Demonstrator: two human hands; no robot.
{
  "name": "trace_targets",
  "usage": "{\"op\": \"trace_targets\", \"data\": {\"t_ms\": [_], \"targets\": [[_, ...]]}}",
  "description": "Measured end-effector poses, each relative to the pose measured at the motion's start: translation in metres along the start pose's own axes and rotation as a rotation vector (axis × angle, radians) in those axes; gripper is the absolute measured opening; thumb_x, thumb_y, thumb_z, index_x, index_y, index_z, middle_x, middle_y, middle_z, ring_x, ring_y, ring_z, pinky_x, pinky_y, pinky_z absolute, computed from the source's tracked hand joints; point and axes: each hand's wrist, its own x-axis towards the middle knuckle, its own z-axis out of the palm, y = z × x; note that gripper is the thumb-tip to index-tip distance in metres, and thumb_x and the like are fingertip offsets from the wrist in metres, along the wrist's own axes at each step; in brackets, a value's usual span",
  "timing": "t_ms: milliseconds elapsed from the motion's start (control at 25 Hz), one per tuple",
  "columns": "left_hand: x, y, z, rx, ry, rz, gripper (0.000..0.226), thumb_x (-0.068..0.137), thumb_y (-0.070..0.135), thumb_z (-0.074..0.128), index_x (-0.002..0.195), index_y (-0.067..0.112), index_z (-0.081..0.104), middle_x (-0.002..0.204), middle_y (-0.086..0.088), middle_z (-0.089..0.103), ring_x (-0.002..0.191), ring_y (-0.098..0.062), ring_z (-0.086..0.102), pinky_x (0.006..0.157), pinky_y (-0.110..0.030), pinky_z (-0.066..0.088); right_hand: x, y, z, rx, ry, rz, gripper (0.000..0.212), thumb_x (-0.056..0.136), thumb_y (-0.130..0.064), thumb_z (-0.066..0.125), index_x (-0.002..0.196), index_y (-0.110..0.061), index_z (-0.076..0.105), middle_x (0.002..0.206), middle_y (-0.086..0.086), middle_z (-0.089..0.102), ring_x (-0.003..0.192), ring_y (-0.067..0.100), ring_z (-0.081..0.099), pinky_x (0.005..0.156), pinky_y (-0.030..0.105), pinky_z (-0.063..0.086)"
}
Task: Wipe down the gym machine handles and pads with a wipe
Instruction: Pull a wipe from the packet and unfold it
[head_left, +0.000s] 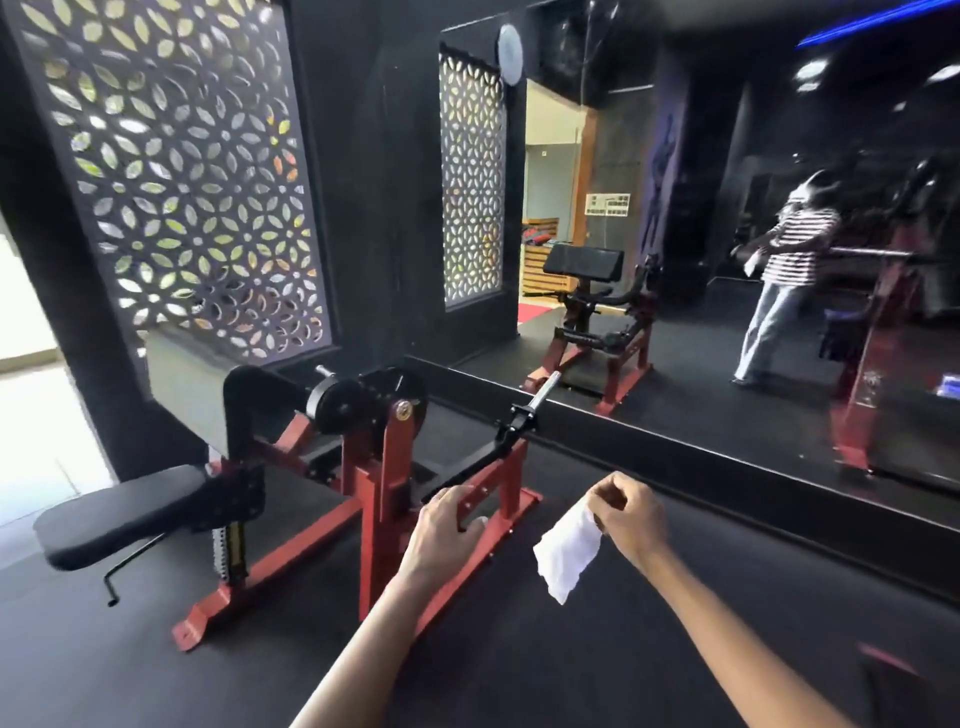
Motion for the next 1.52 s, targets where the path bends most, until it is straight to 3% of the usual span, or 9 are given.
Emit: {"op": "trace_targets", "data": {"t_ms": [160,280,520,760,920,1240,1520], "targets": [[0.124,-0.014,0.049,-0.008,-0.007,0.053,0.040,0.083,0.014,0.065,0.123,0.009,0.058,0.118,-0.002,0.061,0.114,-0.016,0.054,0.087,-0.006,0.027,0.117,0.040,0.017,0.032,0.060,0.052,0.010,0.078,-0.008,0.062,0.068,-0.007,0.061,0.060,-0.001,0.060,0.060,0.015,0.054,0.055,0.024,0.041],[0.217,-0.015,0.076,-0.015,-0.004,0.035,0.042,0.084,0.015,0.064,0.124,0.009,0.056,0.122,-0.003,0.060,0.118,-0.017,0.052,0.090,-0.010,0.027,0.207,0.056,0.021,0.002,0.034,0.066,0.010,0.079,-0.011,0.060,0.069,-0.010,0.059,0.061,-0.002,0.060,0.061,0.016,0.055,0.057,0.028,0.043],[0.389,-0.015,0.129,-0.011,-0.021,0.057,0.044,0.082,0.026,0.061,0.120,0.004,0.058,0.119,-0.009,0.061,0.116,-0.022,0.053,0.089,-0.011,0.027,0.394,0.079,0.036,-0.054,0.044,0.000,0.009,0.081,-0.013,0.061,0.072,-0.011,0.061,0.068,0.002,0.064,0.064,0.016,0.056,0.052,0.013,0.036],[0.567,-0.044,0.206,-0.023,-0.013,0.036,0.043,0.085,0.016,0.064,0.125,0.004,0.055,0.127,-0.008,0.058,0.123,-0.021,0.050,0.094,-0.013,0.028,0.564,0.130,0.070,-0.060,0.021,0.024,0.005,0.078,-0.012,0.063,0.075,-0.009,0.066,0.073,0.004,0.067,0.069,0.016,0.058,0.053,0.008,0.039],[0.689,-0.053,0.246,-0.052,-0.016,-0.025,0.044,0.085,0.016,0.065,0.126,0.003,0.055,0.127,-0.009,0.058,0.122,-0.021,0.050,0.099,-0.018,0.031,0.677,0.159,0.079,-0.123,-0.072,0.041,0.007,0.078,-0.014,0.064,0.072,-0.013,0.065,0.069,-0.001,0.067,0.069,0.017,0.061,0.060,0.023,0.044],[0.898,-0.060,0.342,-0.040,-0.053,-0.077,0.040,0.084,0.018,0.066,0.122,0.007,0.058,0.117,-0.007,0.062,0.112,-0.020,0.056,0.097,-0.025,0.039,0.910,0.227,0.090,-0.130,-0.083,0.048,0.009,0.081,-0.009,0.063,0.073,-0.013,0.065,0.067,-0.003,0.064,0.063,0.009,0.056,0.053,0.013,0.041],[1.065,-0.084,0.425,-0.017,0.095,-0.214,0.039,0.085,0.016,0.065,0.123,0.009,0.058,0.122,-0.004,0.060,0.115,-0.017,0.054,0.094,-0.017,0.034,1.129,0.307,0.136,-0.176,-0.306,-0.058,0.009,0.078,-0.012,0.062,0.069,-0.014,0.063,0.066,-0.002,0.065,0.063,0.017,0.059,0.067,0.036,0.053]]}}
